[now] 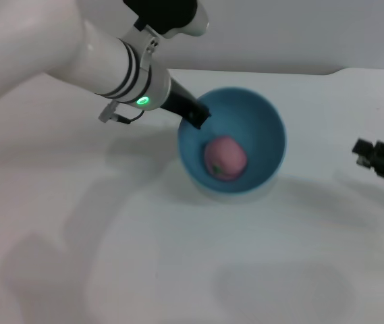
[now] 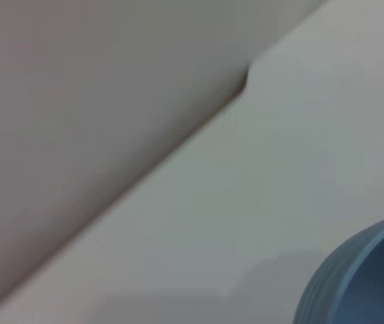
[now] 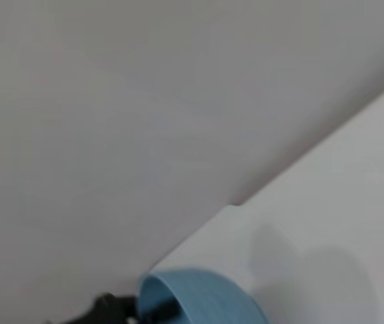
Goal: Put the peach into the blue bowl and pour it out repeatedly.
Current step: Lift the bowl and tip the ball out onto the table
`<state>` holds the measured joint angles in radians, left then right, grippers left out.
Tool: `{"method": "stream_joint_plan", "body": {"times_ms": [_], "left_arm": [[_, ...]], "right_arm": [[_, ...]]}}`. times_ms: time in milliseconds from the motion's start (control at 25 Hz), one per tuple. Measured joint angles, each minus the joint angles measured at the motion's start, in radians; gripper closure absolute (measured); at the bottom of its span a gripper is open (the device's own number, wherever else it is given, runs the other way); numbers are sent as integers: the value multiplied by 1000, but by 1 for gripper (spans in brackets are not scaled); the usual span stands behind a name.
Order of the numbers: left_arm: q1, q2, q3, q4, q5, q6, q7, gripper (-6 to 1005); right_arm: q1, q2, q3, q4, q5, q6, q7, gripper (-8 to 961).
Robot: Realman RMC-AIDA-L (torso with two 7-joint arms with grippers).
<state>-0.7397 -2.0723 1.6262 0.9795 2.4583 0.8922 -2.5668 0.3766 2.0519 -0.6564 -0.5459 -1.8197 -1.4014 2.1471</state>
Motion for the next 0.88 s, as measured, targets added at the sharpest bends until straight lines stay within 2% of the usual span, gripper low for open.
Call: {"method": "stream_joint_plan", "body": {"times_ms": [200, 440, 640, 880], "left_arm": [[35, 0, 101, -2, -1, -217, -1, 1000], [77, 1, 182, -27, -2, -489, -13, 1000], [96, 0, 263, -116, -22, -775, -26, 1000], [105, -3, 470, -246, -18, -1116, 12, 1000]], "right_arm": [[-58, 9, 1, 11, -27, 26, -1, 503], [-55, 8, 1, 23, -89, 62, 1, 501], [-50, -4, 2, 20, -108, 67, 28, 500], [-25, -31, 27, -7, -301, 70, 187, 498]]}}
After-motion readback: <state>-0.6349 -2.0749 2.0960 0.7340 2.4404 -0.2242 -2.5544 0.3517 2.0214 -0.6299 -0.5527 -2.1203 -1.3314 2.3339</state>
